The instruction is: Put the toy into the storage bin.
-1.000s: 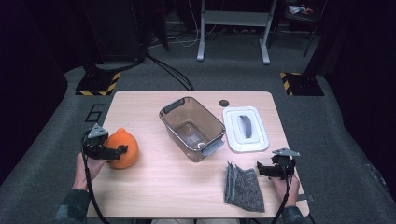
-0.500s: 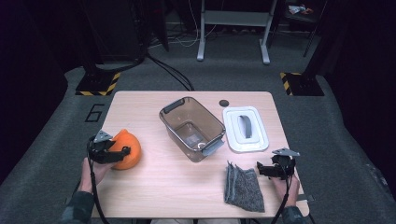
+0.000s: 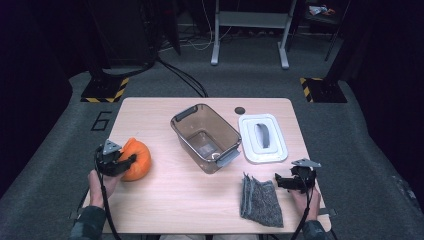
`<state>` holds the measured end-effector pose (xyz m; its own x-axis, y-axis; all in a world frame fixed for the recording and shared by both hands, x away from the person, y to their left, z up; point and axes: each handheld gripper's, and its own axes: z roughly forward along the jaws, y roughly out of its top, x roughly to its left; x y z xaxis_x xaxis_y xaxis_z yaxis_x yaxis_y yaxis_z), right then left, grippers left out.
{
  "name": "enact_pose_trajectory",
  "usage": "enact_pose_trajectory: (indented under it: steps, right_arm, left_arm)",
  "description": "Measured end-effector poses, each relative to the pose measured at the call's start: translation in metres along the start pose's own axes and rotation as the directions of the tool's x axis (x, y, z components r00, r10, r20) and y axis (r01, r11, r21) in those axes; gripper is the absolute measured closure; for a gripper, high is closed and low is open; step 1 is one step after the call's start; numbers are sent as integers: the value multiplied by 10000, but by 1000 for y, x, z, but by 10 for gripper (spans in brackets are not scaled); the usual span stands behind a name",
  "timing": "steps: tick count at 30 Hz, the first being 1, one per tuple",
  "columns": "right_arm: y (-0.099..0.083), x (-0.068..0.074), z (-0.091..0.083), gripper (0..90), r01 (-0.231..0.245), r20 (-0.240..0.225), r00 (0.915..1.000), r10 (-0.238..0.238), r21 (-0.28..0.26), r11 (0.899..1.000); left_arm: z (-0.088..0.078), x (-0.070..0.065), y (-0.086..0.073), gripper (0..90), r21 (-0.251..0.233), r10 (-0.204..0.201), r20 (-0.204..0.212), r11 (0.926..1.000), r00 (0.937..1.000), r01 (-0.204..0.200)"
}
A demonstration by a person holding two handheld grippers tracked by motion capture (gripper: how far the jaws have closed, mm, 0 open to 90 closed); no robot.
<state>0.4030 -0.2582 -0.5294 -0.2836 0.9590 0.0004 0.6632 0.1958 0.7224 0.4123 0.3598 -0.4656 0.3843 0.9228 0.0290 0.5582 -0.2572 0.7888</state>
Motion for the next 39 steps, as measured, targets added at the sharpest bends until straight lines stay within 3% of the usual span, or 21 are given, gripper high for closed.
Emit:
enact_pose_trajectory:
  steps: [8, 15, 39]
  right_arm:
    - [0, 0, 0, 21, -2, -3, 10000, 2, 0, 10000]
    - [0, 0, 0, 21, -11, 9, 10000, 11, 2, 10000]
    - [0, 0, 0, 22, -24, 23, 10000, 24, 3, 10000]
  left_arm:
    - [-5, -2, 7, 623, 89, 158, -58, 9998, 9999, -157]
    - [-14, -7, 19, 620, -273, 301, -39, 9992, 9995, -302]
    - [-24, -18, 86, 610, -458, 1146, 205, 9925, 9932, -1135]
